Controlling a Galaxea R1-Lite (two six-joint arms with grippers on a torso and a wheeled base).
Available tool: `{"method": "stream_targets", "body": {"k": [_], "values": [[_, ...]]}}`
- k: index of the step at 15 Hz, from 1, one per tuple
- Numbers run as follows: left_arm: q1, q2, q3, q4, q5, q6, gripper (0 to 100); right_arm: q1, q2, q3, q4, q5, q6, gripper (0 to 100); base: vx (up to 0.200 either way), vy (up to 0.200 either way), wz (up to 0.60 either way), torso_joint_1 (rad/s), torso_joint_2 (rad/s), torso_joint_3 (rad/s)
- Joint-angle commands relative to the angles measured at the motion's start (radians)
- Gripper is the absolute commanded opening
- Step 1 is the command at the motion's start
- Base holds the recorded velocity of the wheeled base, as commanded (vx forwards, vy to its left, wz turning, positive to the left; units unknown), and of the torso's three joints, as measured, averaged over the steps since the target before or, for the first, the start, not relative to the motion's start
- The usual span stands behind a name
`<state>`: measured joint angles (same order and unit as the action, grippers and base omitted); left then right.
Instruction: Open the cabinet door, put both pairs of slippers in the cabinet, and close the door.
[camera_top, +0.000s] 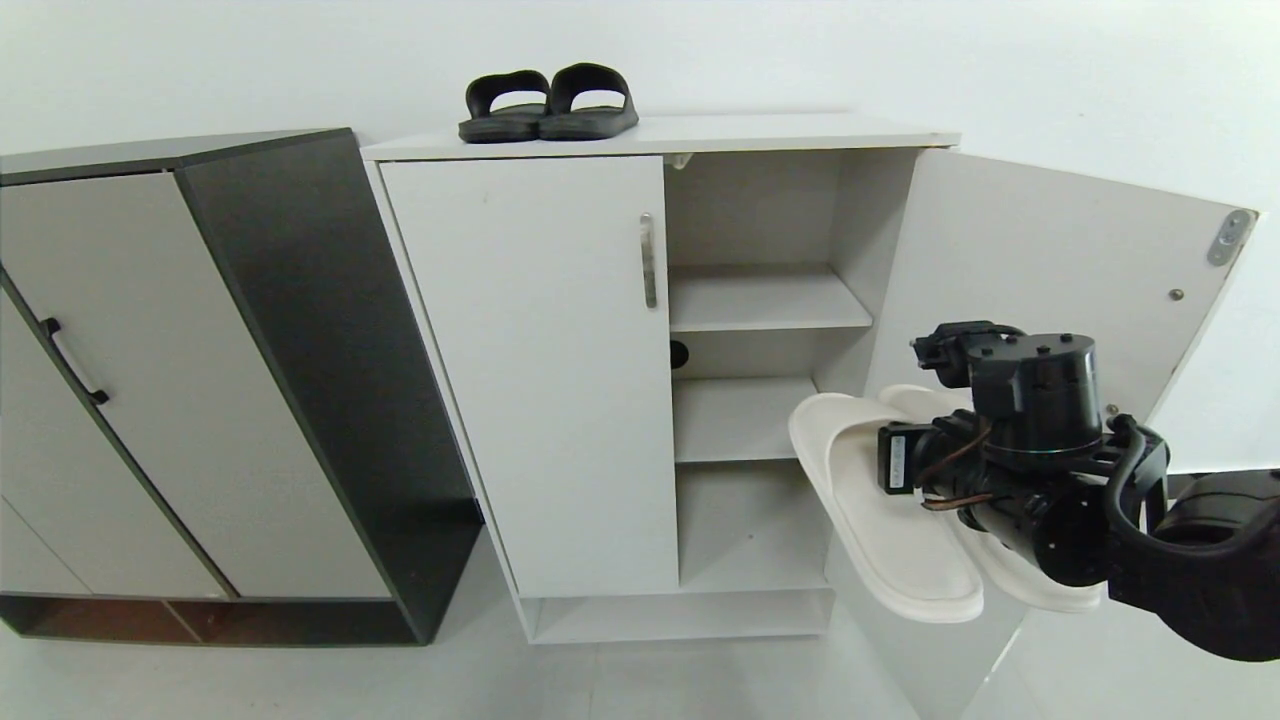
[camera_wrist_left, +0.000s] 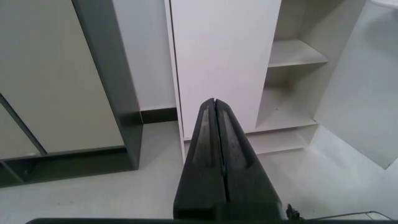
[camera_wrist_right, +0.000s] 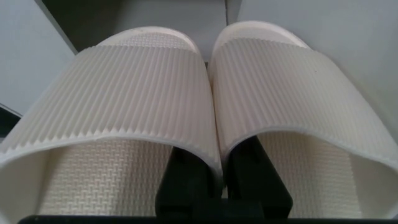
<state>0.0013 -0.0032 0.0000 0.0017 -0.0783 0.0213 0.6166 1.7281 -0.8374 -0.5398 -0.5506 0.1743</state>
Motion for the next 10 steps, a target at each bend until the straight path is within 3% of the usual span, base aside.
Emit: {"method": "stream_targets", "body": {"k": [1, 6, 7, 10], "values": [[0.0, 0.003, 0.0, 0.0, 0.0, 0.0, 0, -0.001, -0.002, 0.001, 0.0, 0.0, -0.001, 0, 0.0, 0.0, 0.0, 0.0, 0.0, 0.0], [0.0, 0.003, 0.0, 0.0, -0.001, 0.0, 0, 0.005, -0.033, 0.023, 0.0, 0.005, -0.024, 0, 0.0, 0.0, 0.0, 0.0, 0.0, 0.0], [0.0, 0.003, 0.0, 0.0, 0.0, 0.0, 0, 0.034, -0.053, 0.028, 0.0, 0.02, -0.024, 0, 0.0, 0.0, 0.0, 0.0, 0.0, 0.0], [0.0, 0.003, 0.0, 0.0, 0.0, 0.0, 0, 0.173, -0.067, 0.018, -0.002, 0.046, -0.012, 0, 0.0, -0.2, 0.0, 0.002, 0.0, 0.004]]}}
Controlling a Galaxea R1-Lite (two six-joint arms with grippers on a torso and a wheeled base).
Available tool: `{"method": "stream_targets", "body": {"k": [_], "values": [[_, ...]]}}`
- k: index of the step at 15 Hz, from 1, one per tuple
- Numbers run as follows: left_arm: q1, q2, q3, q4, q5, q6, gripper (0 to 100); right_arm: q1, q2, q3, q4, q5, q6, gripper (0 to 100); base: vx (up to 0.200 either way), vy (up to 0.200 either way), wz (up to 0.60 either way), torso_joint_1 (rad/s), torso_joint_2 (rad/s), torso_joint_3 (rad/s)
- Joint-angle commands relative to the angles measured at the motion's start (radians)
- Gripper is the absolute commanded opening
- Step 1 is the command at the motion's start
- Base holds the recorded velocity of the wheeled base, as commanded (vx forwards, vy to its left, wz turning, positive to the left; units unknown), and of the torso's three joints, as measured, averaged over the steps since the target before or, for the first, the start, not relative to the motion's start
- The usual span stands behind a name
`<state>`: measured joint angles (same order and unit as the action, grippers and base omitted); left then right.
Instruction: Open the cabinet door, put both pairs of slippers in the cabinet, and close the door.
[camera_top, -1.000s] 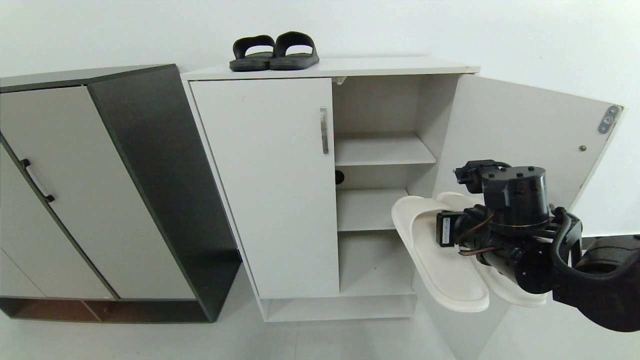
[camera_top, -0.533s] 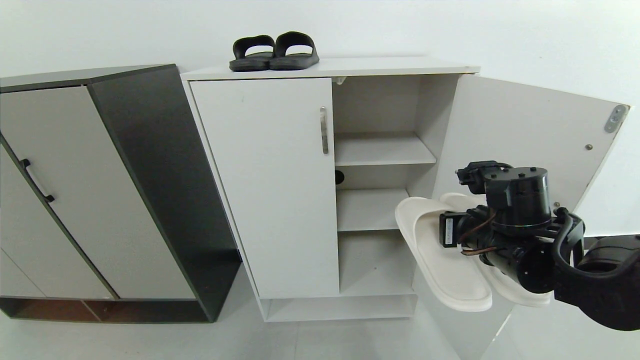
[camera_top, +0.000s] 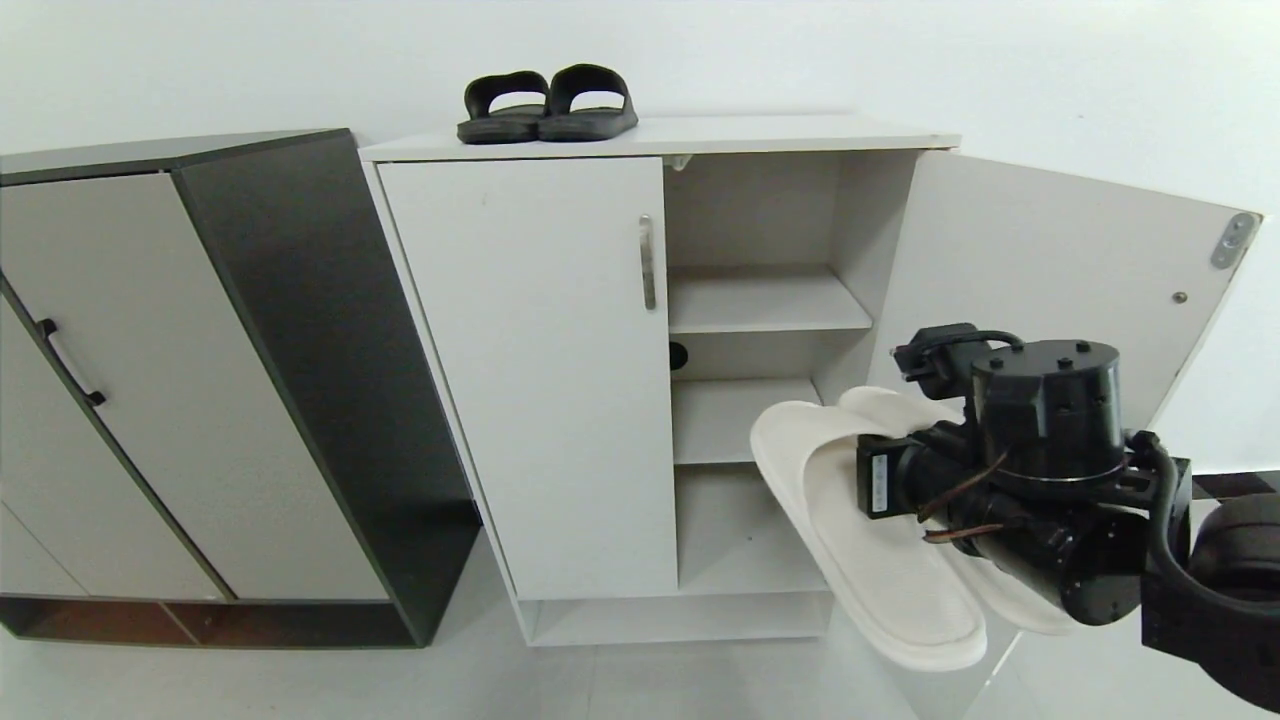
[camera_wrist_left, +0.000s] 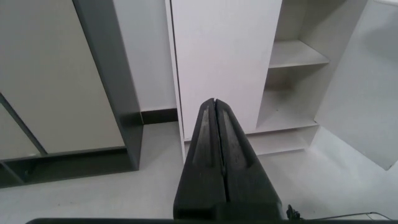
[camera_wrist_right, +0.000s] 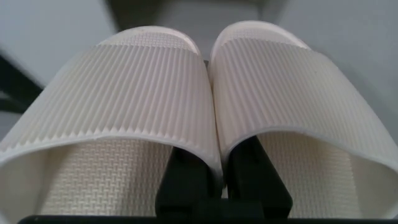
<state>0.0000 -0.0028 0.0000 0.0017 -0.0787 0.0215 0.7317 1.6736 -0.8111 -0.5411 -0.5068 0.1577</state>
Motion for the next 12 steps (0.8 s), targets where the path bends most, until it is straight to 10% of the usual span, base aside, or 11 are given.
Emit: {"method": "stream_targets", "body": {"k": [1, 12], "values": [[0.002, 0.003, 0.0, 0.0, -0.001, 0.002, 0, 0.101, 0.023, -0.026, 0.0, -0.001, 0.033, 0, 0.0, -0.2, 0.0, 0.002, 0.0, 0.002], [0.002, 0.003, 0.0, 0.0, 0.0, -0.002, 0, 0.127, 0.474, -0.315, -0.007, -0.159, 0.243, 0, 0.0, -0.036, 0.0, 0.0, 0.0, 0.0]]}}
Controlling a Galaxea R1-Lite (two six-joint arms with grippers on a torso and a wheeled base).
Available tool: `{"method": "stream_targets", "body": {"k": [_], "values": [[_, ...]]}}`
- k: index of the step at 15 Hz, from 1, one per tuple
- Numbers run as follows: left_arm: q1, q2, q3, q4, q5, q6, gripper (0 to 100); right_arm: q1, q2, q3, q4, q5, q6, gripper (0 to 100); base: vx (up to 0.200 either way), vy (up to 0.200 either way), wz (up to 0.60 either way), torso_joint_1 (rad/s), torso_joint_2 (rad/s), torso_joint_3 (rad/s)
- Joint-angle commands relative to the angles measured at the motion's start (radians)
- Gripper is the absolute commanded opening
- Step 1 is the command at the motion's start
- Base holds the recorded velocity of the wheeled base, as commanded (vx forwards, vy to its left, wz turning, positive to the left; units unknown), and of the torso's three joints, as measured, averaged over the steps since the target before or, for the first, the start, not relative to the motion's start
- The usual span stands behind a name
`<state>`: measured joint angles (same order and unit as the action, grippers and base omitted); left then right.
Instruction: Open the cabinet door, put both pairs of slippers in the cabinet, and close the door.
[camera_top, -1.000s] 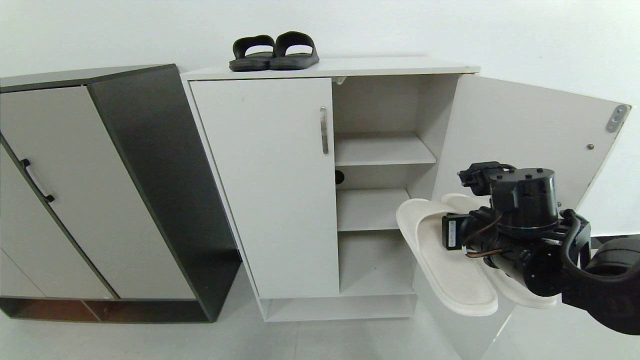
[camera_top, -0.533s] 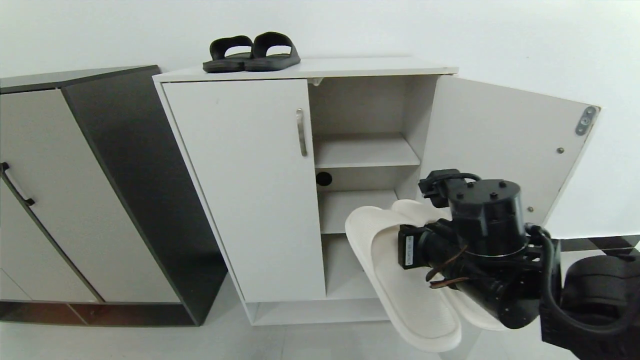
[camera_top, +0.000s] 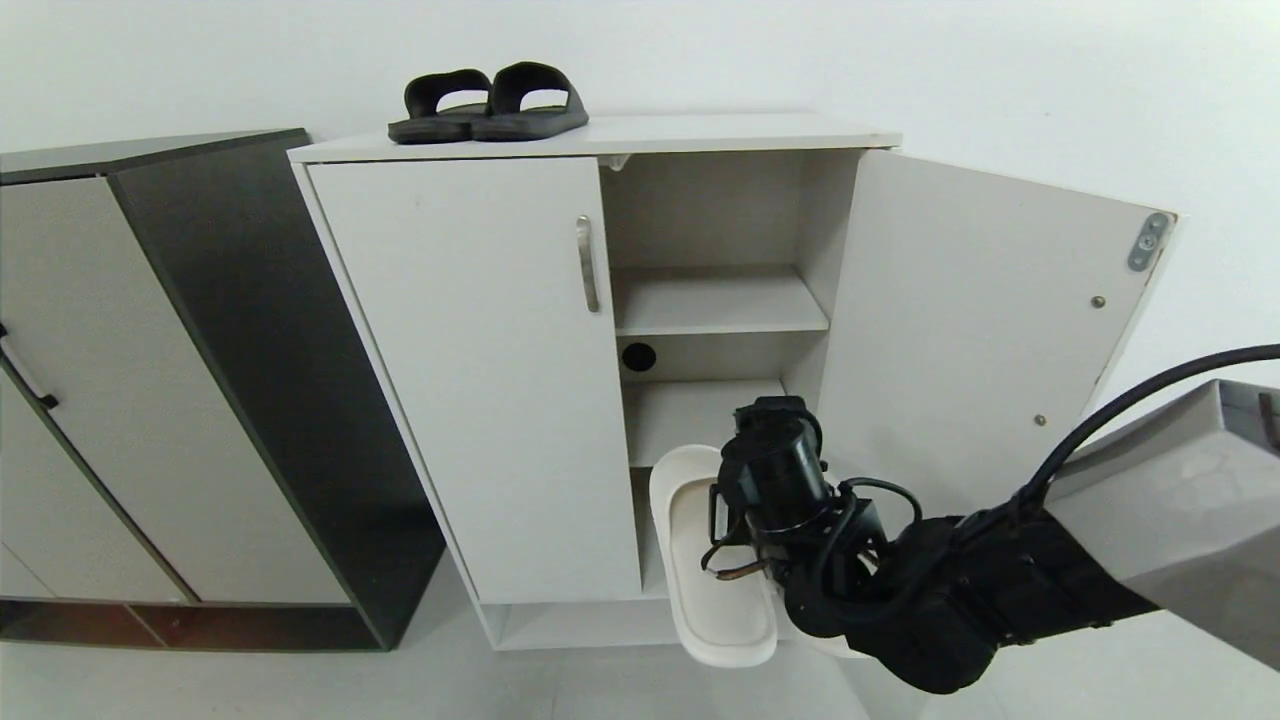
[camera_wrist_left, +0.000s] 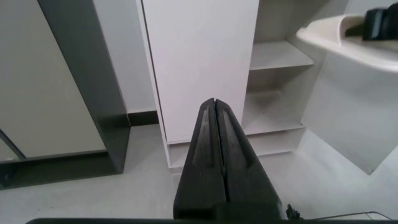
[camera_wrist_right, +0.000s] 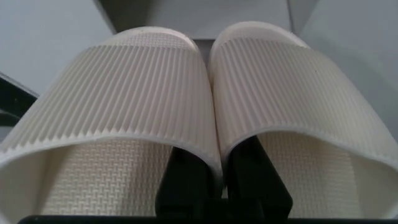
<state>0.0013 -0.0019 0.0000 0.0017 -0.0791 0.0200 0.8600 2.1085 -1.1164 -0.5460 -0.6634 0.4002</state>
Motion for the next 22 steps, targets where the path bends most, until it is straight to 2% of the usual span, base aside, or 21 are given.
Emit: {"method": "stream_targets", "body": {"k": [1, 3, 5, 9, 10, 18, 22], "values": [[0.0, 0.002, 0.0, 0.001, -0.001, 0.0, 0, -0.001, 0.039, -0.014, -0.002, -0.012, 0.0, 0, 0.0, 0.0, 0.0, 0.0, 0.0, 0.0], [0.0, 0.002, 0.0, 0.001, 0.001, 0.0, 0, 0.002, 0.059, -0.036, -0.014, -0.074, -0.008, 0, 0.0, 0.0, 0.0, 0.0, 0.0, 0.0], [0.0, 0.002, 0.0, 0.001, -0.001, 0.0, 0, 0.01, 0.059, -0.019, -0.072, -0.09, -0.05, 0, 0.0, 0.0, 0.0, 0.002, 0.0, -0.134], [0.0, 0.002, 0.0, 0.001, -0.001, 0.0, 0, 0.011, 0.108, 0.052, -0.43, -0.111, -0.253, 0, 0.0, 0.0, 0.0, 0.0, 0.0, -0.19], [0.0, 0.002, 0.0, 0.001, -0.001, 0.0, 0, 0.01, 0.114, 0.058, -0.477, -0.127, -0.288, 0, 0.0, 0.0, 0.0, 0.007, 0.0, -0.193], [0.0, 0.002, 0.0, 0.001, 0.001, 0.0, 0, 0.007, 0.105, 0.069, -0.488, -0.14, -0.301, 0, 0.0, 0.0, 0.0, 0.005, 0.0, -0.197], [0.0, 0.002, 0.0, 0.001, -0.001, 0.0, 0, -0.026, 0.03, 0.167, -0.486, -0.147, -0.336, 0, 0.0, 0.0, 0.0, 0.007, 0.0, -0.131]]}}
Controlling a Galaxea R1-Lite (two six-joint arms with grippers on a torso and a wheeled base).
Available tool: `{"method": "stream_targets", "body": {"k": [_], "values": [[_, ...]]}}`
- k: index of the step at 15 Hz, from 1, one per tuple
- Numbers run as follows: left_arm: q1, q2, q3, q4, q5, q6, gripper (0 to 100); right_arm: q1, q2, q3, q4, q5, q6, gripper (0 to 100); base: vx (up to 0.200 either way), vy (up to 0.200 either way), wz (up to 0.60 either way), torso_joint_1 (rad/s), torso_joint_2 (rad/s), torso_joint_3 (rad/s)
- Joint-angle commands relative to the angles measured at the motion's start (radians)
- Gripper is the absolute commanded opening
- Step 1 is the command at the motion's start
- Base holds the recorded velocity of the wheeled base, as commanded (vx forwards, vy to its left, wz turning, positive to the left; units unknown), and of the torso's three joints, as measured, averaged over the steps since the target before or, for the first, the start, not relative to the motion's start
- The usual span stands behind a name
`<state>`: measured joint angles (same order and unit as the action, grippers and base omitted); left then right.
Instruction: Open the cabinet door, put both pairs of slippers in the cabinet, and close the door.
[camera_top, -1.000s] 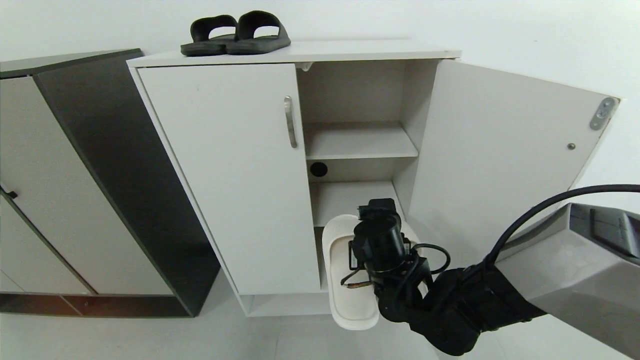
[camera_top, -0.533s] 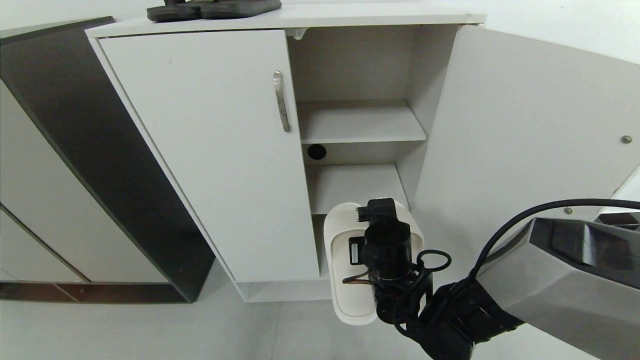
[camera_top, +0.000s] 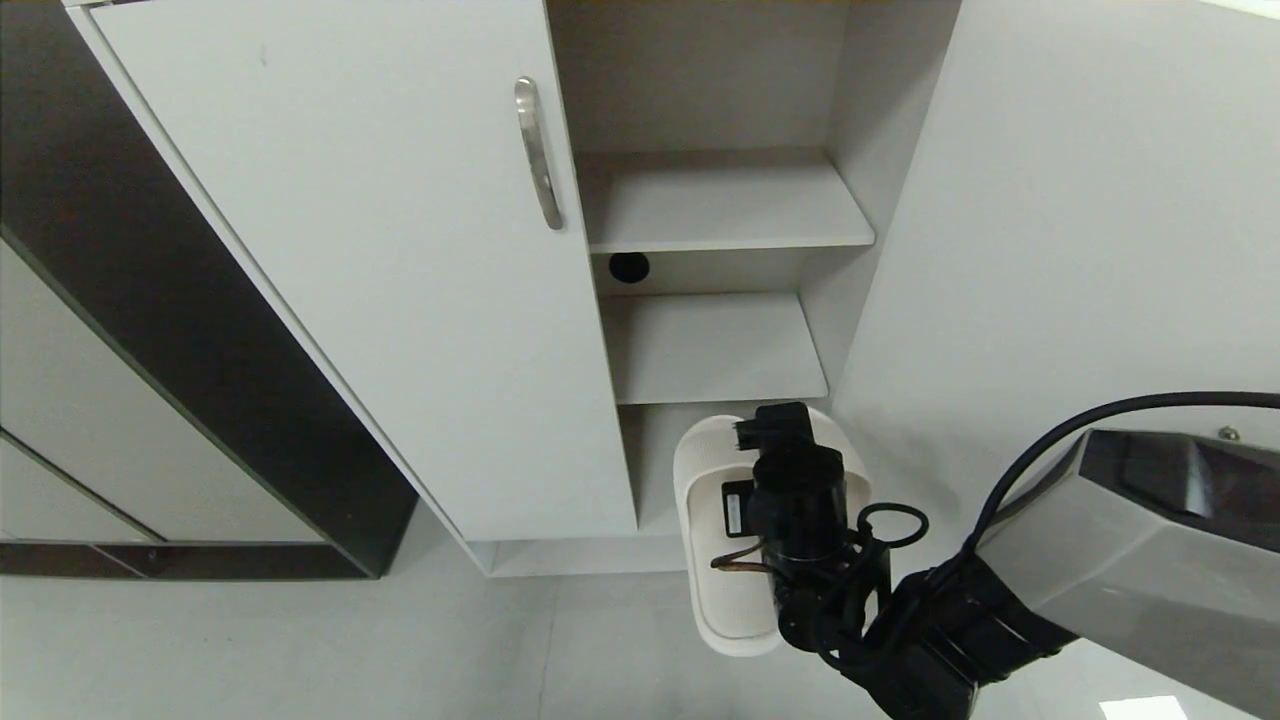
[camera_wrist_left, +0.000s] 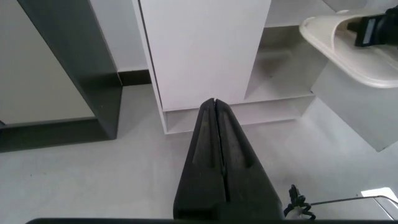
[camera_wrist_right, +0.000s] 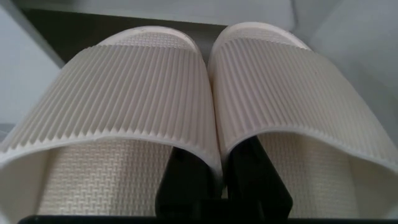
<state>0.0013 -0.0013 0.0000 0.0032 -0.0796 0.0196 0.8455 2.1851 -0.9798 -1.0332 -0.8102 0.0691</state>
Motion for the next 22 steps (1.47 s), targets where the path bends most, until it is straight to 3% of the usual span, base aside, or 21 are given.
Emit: {"method": "stream_targets", "body": {"k": [1, 22], "values": [[0.0, 0.001, 0.0, 0.0, 0.0, 0.0, 0, -0.017, -0.061, 0.049, 0.001, 0.0, -0.014, 0, 0.0, 0.0, 0.0, 0.0, 0.0, 0.0], [0.0, 0.001, 0.0, 0.0, 0.001, -0.001, 0, -0.063, -0.1, 0.09, 0.001, 0.002, -0.023, 0, 0.0, 0.0, 0.0, 0.0, 0.0, 0.0]]}}
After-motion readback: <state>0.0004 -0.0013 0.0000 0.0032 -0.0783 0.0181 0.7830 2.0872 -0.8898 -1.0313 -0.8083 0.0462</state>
